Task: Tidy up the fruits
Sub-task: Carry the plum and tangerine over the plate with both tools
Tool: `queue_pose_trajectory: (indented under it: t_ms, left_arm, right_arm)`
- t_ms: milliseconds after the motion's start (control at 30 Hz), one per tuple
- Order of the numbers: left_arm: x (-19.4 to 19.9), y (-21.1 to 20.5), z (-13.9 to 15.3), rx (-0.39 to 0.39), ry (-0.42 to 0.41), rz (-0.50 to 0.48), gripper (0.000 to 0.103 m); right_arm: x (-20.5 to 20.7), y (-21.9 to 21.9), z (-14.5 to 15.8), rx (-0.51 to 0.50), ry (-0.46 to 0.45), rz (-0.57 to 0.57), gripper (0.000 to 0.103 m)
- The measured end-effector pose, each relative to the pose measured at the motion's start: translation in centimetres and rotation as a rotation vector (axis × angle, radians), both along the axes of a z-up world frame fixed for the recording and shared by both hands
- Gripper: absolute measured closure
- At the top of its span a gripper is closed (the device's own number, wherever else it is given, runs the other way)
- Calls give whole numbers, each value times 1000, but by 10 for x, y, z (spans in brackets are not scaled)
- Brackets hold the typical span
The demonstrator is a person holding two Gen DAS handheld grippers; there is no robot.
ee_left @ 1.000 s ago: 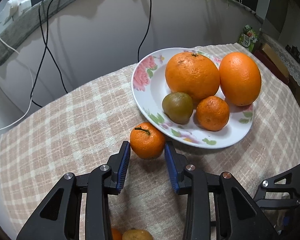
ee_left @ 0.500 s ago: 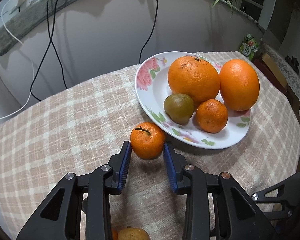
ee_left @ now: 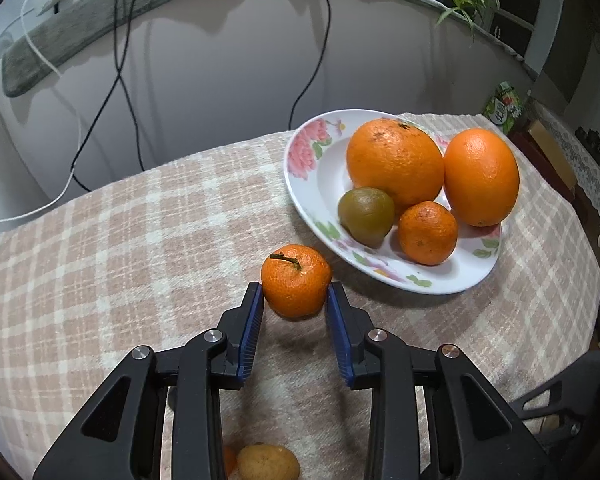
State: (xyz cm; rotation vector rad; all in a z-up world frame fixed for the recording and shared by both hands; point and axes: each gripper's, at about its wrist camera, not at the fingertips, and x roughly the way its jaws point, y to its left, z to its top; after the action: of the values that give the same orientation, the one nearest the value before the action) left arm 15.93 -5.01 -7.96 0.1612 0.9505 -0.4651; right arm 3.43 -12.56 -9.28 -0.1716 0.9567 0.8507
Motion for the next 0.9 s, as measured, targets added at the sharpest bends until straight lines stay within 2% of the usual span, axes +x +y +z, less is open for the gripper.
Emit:
queue_pose_trajectory:
  t_ms: [367,667,900]
  left_arm:
    - [-9,18,19,-58,-29,30,72]
    - [-5,12,32,-85,-54,27,72]
    - [4,-3,36,-96,-62,15,72]
  right_arm:
    - [2,-43,15,48,-34,-118,79]
    - [16,-89,48,70,-108,-225,79]
    - [27,-106,62,65,-165,-291,79]
